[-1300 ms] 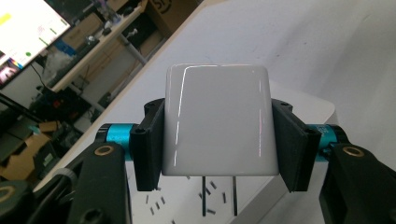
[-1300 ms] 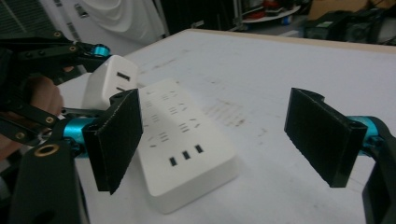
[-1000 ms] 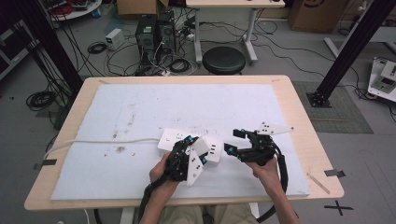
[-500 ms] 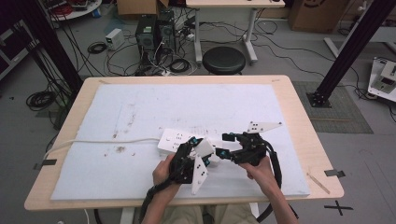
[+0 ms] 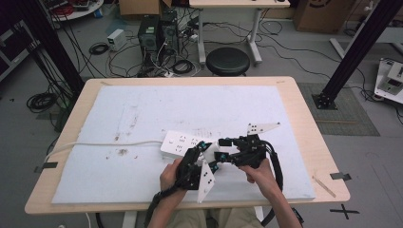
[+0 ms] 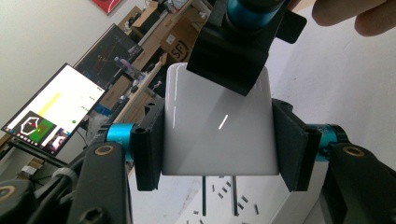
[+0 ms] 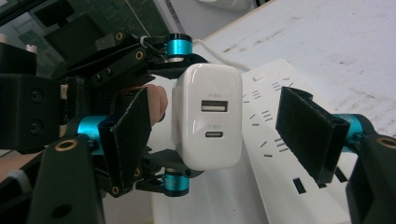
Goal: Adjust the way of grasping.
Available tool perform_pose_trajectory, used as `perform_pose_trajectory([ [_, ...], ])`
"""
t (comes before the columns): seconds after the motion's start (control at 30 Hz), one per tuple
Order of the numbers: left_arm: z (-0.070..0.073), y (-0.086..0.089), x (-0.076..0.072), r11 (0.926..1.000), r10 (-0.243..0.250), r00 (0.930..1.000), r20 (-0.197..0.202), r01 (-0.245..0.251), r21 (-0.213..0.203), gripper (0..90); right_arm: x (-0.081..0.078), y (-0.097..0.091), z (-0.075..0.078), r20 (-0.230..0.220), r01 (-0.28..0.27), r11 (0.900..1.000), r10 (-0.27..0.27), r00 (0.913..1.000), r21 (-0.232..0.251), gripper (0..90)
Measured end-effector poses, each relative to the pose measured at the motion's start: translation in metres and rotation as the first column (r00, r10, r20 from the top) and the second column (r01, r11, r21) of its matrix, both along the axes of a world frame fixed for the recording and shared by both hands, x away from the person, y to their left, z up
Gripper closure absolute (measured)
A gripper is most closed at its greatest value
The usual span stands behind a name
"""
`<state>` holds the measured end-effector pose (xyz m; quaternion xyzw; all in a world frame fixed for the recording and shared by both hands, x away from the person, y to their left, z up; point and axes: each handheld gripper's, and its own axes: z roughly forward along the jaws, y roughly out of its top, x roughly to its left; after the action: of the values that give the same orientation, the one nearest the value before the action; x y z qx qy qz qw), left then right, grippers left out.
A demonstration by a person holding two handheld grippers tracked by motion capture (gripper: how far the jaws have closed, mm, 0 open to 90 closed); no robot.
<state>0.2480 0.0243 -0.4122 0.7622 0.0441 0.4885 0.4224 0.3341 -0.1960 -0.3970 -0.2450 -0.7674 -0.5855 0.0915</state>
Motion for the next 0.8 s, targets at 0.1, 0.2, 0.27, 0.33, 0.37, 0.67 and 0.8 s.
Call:
perform_pose_trajectory([
  [0.1, 0.0007, -0.0001, -0.0004, 1.0, -0.005, 1.0, 0.004, 0.005, 0.001, 42.6, 0.001, 0.0005, -0.0006, -0.008, -0.019, 0.9998, 0.019, 0.9998, 0.008, 30.3],
  [0.2, 0.0007, -0.0003, -0.0006, 1.0, -0.007, 0.9999, 0.008, 0.007, -0.002, 42.6, 0.0012, 0.0011, -0.0008, -0.015, -0.023, 0.9997, 0.023, 0.9996, 0.01, 30.7],
  [0.27, 0.0005, -0.0005, -0.0011, 0.9999, -0.009, 0.9999, 0.007, 0.009, -0.006, 42.6, 0.0019, 0.0013, -0.0014, -0.017, -0.026, 0.9996, 0.027, 0.9995, 0.011, 33.1],
  [0.33, 0.0006, -0.0007, -0.0014, 0.9999, -0.012, 0.9999, 0.01, 0.012, -0.007, 42.6, 0.0018, 0.0014, -0.0017, -0.021, -0.033, 0.9993, 0.034, 0.9992, 0.015, 34.9],
  [0.37, 0.0009, -0.0009, -0.0013, 0.9999, -0.014, 0.9998, 0.014, 0.014, -0.005, 42.6, 0.0019, 0.0014, -0.0021, -0.02, -0.037, 0.9992, 0.037, 0.9991, 0.018, 35.6],
  [0.67, 0.0005, -0.0032, -0.0022, 0.9997, -0.025, 0.9996, 0.011, 0.025, -0.006, 42.5, 0.0016, 0.0022, -0.0033, -0.019, -0.055, 0.9982, 0.056, 0.9983, 0.024, 42.6],
  [0.8, 0.001, -0.0037, -0.0022, 0.9995, -0.031, 0.9994, 0.015, 0.031, -0.007, 42.6, 0.0014, 0.0027, -0.0034, -0.005, -0.077, 0.9967, 0.077, 0.997, 0.026, 49.4],
])
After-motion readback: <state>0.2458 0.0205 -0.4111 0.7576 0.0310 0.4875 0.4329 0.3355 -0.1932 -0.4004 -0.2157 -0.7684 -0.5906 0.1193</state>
